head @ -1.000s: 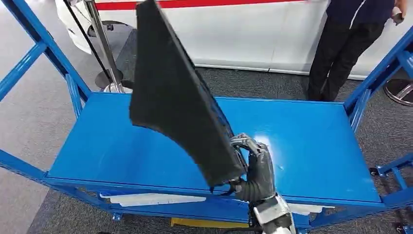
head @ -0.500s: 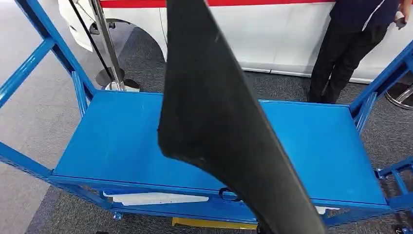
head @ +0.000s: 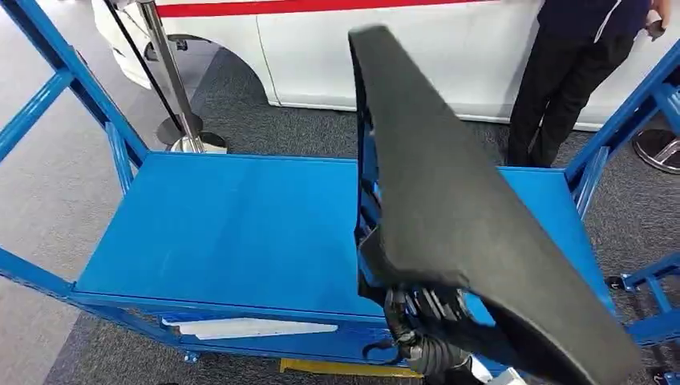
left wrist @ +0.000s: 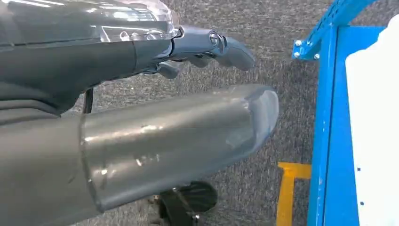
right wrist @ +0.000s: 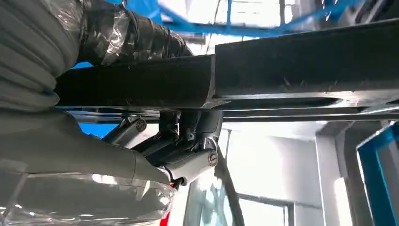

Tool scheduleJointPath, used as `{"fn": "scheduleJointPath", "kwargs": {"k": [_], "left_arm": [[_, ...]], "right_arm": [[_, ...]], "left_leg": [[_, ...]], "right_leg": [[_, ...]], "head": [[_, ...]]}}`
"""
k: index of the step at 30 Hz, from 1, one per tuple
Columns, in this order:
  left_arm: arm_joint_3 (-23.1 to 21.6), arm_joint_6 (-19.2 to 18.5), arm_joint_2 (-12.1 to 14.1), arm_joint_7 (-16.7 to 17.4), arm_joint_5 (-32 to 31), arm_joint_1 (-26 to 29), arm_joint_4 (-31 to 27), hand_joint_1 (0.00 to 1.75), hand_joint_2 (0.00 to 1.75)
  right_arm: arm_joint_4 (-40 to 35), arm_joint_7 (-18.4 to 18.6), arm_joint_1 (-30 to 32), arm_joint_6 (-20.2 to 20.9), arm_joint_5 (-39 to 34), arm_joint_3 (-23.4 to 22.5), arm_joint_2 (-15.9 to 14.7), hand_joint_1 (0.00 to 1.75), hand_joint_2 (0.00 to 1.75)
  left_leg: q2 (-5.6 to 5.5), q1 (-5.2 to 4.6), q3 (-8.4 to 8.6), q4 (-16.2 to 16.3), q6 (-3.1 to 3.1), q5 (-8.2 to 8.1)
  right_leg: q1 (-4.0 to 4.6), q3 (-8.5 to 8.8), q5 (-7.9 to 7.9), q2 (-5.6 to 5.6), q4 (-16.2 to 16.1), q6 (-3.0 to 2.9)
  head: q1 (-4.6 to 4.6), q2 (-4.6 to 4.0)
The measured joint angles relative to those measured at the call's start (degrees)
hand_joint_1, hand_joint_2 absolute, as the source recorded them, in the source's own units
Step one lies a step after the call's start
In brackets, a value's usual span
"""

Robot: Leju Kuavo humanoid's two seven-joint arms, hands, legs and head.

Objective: Take the parts from the cabinet and place them on the table.

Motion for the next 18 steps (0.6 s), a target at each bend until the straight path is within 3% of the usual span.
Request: {"fn": "scheduleJointPath", "kwargs": {"k": [3,4,5,7,9,10,11,12,14,15,16,18], "left_arm": [[0.6,-0.2,-0.1,0.0,0.0,0.0,0.0,0.0,0.0],[0.8,-0.2,-0.1,0.0,0.1,0.0,0.0,0.0,0.0],[0.9,-0.2,-0.2,0.0,0.1,0.0,0.0,0.0,0.0],[1.1,-0.4,-0.2,0.0,0.1,-0.2,0.0,0.0,0.0],[1.2,-0.4,-0.2,0.0,0.1,-0.2,0.0,0.0,0.0],[1.3,-0.4,-0.2,0.1,0.0,-0.2,0.0,0.0,0.0],[1.3,-0.5,-0.2,0.2,-0.2,-0.1,0.0,0.0,0.0],[1.3,-0.5,-0.2,0.3,-0.3,-0.1,0.0,0.0,0.0],[1.3,-0.5,-0.3,0.6,-0.4,-0.1,0.0,0.0,0.0],[1.3,-0.5,-0.3,0.6,-0.5,-0.1,0.0,0.0,0.0],[1.3,-0.6,-0.3,0.7,-0.6,-0.1,0.0,0.0,0.0],[1.6,-0.6,-0.3,0.9,-0.6,-0.2,0.0,0.0,0.0]], "right_arm": [[0.2,-0.9,1.4,1.3,-0.4,0.0,-0.1,1.75,1.75],[0.2,-1.0,1.8,1.4,-0.5,0.0,-0.1,1.75,1.75],[0.3,-1.0,2.0,1.4,-0.5,0.0,-0.2,1.75,1.75],[0.4,-1.1,2.2,1.4,-0.6,0.0,-0.3,1.75,1.75],[0.5,-1.1,2.5,1.5,-0.6,0.0,-0.4,1.75,1.75],[0.6,-1.1,2.7,1.5,-0.5,0.0,-0.5,1.75,1.75],[0.6,-1.2,2.9,1.8,-0.2,0.0,-0.5,1.75,1.75],[0.6,-1.4,3.0,2.0,0.3,0.0,-0.6,1.75,1.75],[0.6,-1.9,3.1,2.2,1.1,0.0,-0.6,1.75,1.75],[0.6,-2.0,3.1,2.2,1.5,0.0,-0.6,1.75,1.75],[0.6,-2.1,3.5,2.2,1.8,0.0,-0.6,1.75,1.75],[0.5,-2.4,3.6,2.0,2.0,0.1,-0.6,1.75,1.75]], "left_leg": [[-0.09,-0.35,-0.33,-0.4,0.28,0.59],[-0.05,-0.3,-0.31,-0.9,0.69,1.02],[0.29,0.39,-0.15,-1.7,0.99,1.74],[0.41,0.32,-0.67,-1.9,1.63,2.26],[0.62,0.25,-1.7,-1.6,1.73,2.72],[0.66,0.26,-2.2,-1.4,1.66,2.97],[0.67,0.26,-2.71,-1.3,1.57,3.25],[0.67,0.3,-3.24,-1.0,1.46,3.51],[0.6,0.38,-4.21,-0.3,1.0,3.91],[0.59,0.3,-4.61,0.0,0.69,4.1],[0.53,0.27,-4.59,0.1,0.28,4.36],[0.49,0.29,-4.76,0.1,-0.53,5.1]], "right_leg": [[-0.33,-0.38,0.51,0.05,-0.1,1.02],[-0.24,-0.29,0.74,0.09,-0.3,1.43],[-0.2,-0.35,-0.2,0.07,0.4,1.79],[-0.38,-2.14,-4.93,0.08,5.1,2.26],[-0.6,-5.27,-9.72,0.07,13.8,2.75],[-0.73,-5.77,-10.36,0.06,16.0,2.94],[-0.91,-4.93,-9.63,0.04,15.6,3.09],[-1.07,-2.79,-7.9,-0.01,12.7,3.18],[-1.27,3.89,-4.19,-0.02,2.5,3.06],[-1.19,5.56,-5.41,0.01,-1.1,2.71],[-0.65,5.14,-3.77,0.23,0.0,2.41],[-0.54,4.64,-3.88,0.33,-0.2,1.83]], "head": [[-0.04,0.0],[-0.04,0.0],[0.0,0.0],[0.0,0.0],[-0.02,0.0],[-0.02,0.0],[0.0,0.0],[-0.02,0.0],[-0.02,0.0],[-0.04,0.0],[-0.04,0.0],[-0.04,0.0]]}}
